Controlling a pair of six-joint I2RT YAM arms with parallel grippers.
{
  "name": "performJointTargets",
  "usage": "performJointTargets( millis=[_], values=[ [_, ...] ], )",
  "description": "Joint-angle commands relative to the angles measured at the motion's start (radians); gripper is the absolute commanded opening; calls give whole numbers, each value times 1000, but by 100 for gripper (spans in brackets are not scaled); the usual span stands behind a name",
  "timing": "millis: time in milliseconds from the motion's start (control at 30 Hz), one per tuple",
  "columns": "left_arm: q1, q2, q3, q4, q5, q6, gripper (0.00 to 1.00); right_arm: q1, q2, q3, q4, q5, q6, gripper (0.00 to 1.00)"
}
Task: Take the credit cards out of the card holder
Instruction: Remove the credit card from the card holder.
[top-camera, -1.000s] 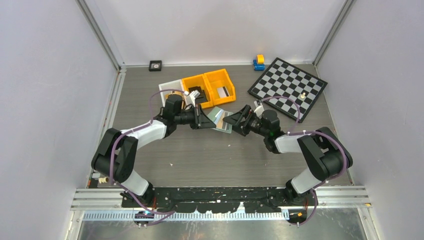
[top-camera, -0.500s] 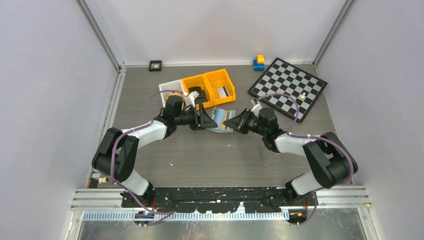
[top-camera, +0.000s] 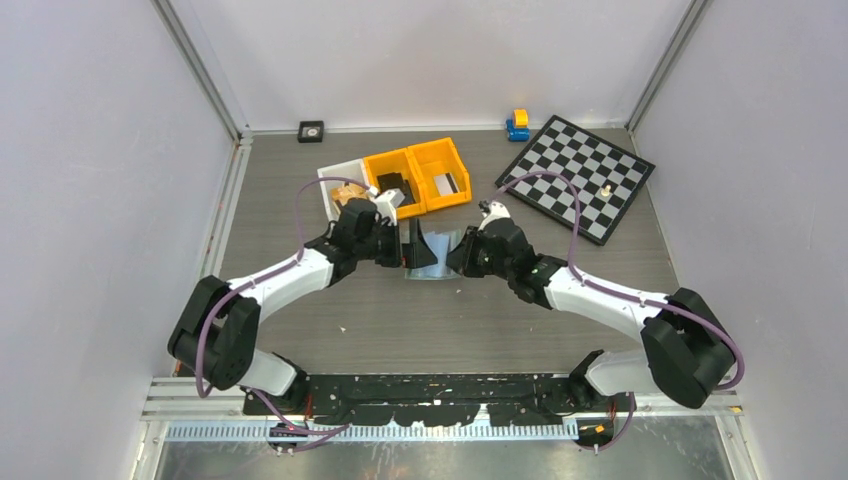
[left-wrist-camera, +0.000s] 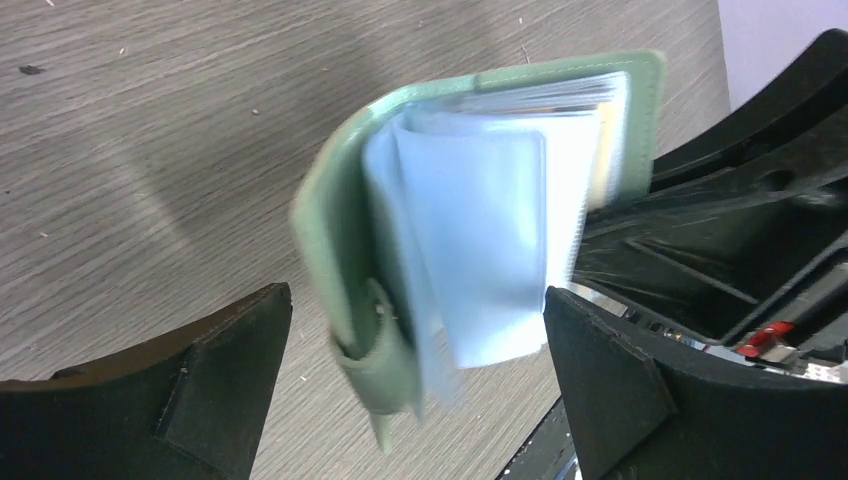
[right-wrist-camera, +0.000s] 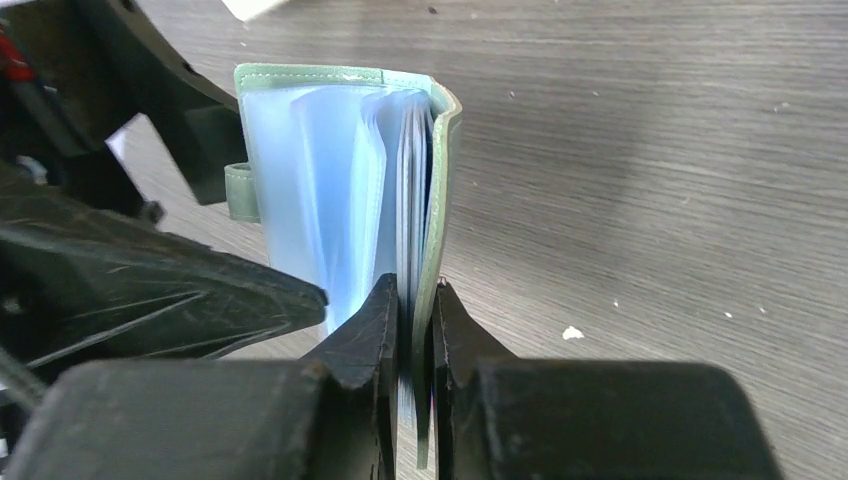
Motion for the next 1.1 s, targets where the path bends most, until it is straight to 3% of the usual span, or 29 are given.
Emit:
performJointTargets(
  millis=[0, 100, 233, 433, 600, 700, 800, 900, 1067],
  values=[
    [-16, -85, -5, 44, -40, 49, 100, 31, 8, 63, -53, 121, -62, 1],
    [-21, -109, -35, 94, -16, 45, 100, 41, 15, 68, -54, 121, -71, 0],
    [-61, -51, 12, 44, -43, 69, 100, 59, 26, 78, -51, 121, -85, 0],
    [-113, 35, 88, -93, -203, 96, 100, 83, 23, 81, -42, 125, -96, 1],
    [-119, 97, 137, -173, -244, 103, 100, 87, 12, 77, -43, 136, -98, 0],
    [-123, 138, 189, -294, -368, 106, 100, 87, 1, 76, -63, 186, -92, 1],
    [-95, 150, 201, -330, -410, 78, 100, 87, -20, 69, -86, 250, -78, 1],
    [-16, 103, 130, -244, -303, 27, 100, 85, -34, 63, -102, 294, -70, 0],
    [59, -28, 27, -189, -306, -5, 100, 74, -41, 60, -106, 299, -56, 0]
  ],
)
